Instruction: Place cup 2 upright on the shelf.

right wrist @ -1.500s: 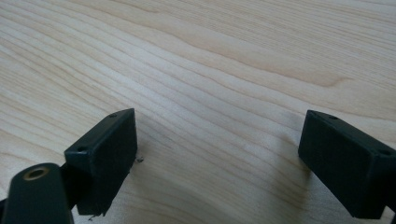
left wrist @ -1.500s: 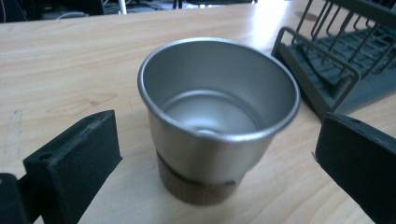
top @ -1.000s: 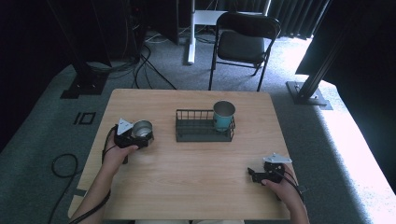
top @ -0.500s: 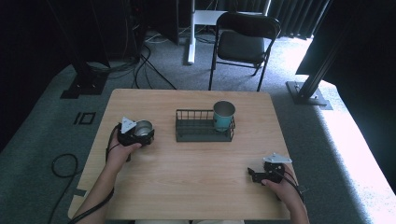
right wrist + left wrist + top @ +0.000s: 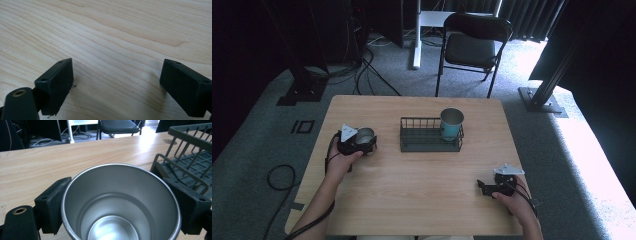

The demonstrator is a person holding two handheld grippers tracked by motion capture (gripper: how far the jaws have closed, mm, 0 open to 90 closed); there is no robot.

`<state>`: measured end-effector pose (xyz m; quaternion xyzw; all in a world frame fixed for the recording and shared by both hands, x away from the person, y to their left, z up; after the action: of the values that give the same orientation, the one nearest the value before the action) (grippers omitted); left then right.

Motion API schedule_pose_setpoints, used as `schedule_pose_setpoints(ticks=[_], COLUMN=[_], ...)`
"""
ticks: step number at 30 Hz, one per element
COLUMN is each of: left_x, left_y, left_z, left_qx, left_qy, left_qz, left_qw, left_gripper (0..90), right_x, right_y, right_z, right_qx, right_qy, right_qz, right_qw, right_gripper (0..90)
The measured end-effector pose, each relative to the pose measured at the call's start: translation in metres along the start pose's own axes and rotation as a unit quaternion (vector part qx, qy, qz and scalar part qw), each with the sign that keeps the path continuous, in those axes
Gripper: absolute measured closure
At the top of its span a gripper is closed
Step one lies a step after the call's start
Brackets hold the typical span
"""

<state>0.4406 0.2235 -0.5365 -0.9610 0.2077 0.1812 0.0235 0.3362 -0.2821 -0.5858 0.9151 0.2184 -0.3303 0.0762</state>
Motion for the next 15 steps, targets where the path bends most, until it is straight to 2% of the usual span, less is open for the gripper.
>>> schedule_pose_setpoints(ticks=[6,15], left_x=[-0.003,-0.010], left_y=[0.003,0.012], left_z=[-0.008,-0.034], left_qx=[0.012,0.020], left_qy=[-0.004,0.005], left_qz=[0.002,0.014], left_qw=[0.9999,0.9997], left_gripper=[13.9,13.9], right_x=[0.000,0.000], right_y=[0.000,0.000], right_z=[0.000,0.000], right_qx=[0.000,0.000], right_qy=[0.000,0.000], right_qz=[0.000,0.000], right_qw=[1.0000,1.0000], right_gripper=[11.4,11.4])
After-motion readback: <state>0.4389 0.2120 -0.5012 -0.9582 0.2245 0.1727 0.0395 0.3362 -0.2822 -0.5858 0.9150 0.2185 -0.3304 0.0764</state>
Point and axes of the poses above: each handheld gripper's, and its own axes: x roughly forward along the jaws, z roughly out of its underside, y roughly to its right, the point moved 4 cm from there along x, roughly forward along the jaws, and after that the axes turned 4 degrees about y, right-handed, at the moved point
